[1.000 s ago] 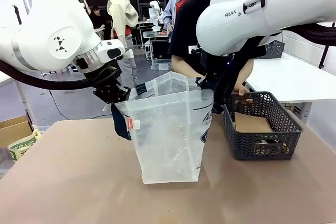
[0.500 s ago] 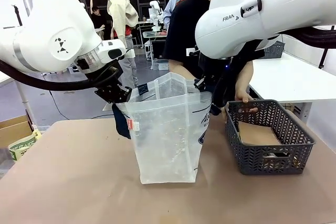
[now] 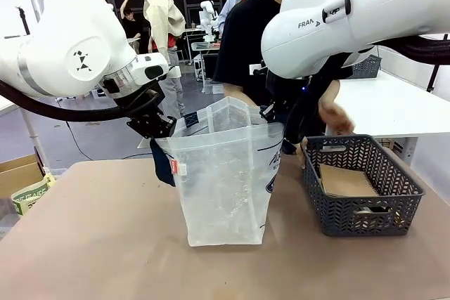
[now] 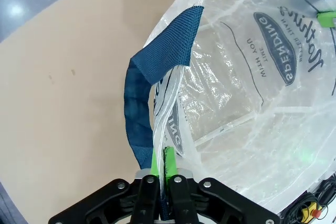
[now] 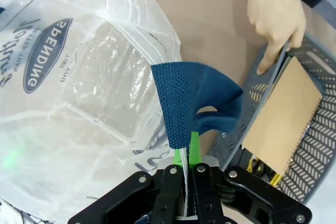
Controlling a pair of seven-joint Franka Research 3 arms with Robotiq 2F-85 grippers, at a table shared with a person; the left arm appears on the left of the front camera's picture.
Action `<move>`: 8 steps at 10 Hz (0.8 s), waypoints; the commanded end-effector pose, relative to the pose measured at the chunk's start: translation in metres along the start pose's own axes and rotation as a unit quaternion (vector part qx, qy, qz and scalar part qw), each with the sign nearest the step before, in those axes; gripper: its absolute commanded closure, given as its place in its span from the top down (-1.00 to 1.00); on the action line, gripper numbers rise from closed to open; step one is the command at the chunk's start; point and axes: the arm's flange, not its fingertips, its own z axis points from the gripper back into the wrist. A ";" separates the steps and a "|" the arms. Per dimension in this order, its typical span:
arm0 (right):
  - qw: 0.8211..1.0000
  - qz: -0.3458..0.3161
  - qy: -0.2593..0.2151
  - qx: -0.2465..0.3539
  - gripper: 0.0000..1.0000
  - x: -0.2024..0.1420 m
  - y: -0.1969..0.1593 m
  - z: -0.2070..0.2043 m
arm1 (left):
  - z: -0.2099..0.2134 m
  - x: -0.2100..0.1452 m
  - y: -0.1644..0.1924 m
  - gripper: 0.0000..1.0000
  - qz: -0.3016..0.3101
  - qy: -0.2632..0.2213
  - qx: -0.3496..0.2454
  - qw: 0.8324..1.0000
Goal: Transfer purchased items from the store into the shopping bag.
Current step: Move the Reusable shopping bag to the right side of the table.
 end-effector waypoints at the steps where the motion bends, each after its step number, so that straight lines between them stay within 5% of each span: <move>1: 1.000 -0.001 0.002 -0.001 -1.00 0.000 -0.002 0.001 | 0.000 -0.001 0.000 -1.00 0.003 0.002 0.000 1.000; 8: 1.000 -0.001 0.002 -0.001 -1.00 0.000 -0.002 0.001 | 0.000 -0.001 0.000 -1.00 0.003 0.002 0.000 1.000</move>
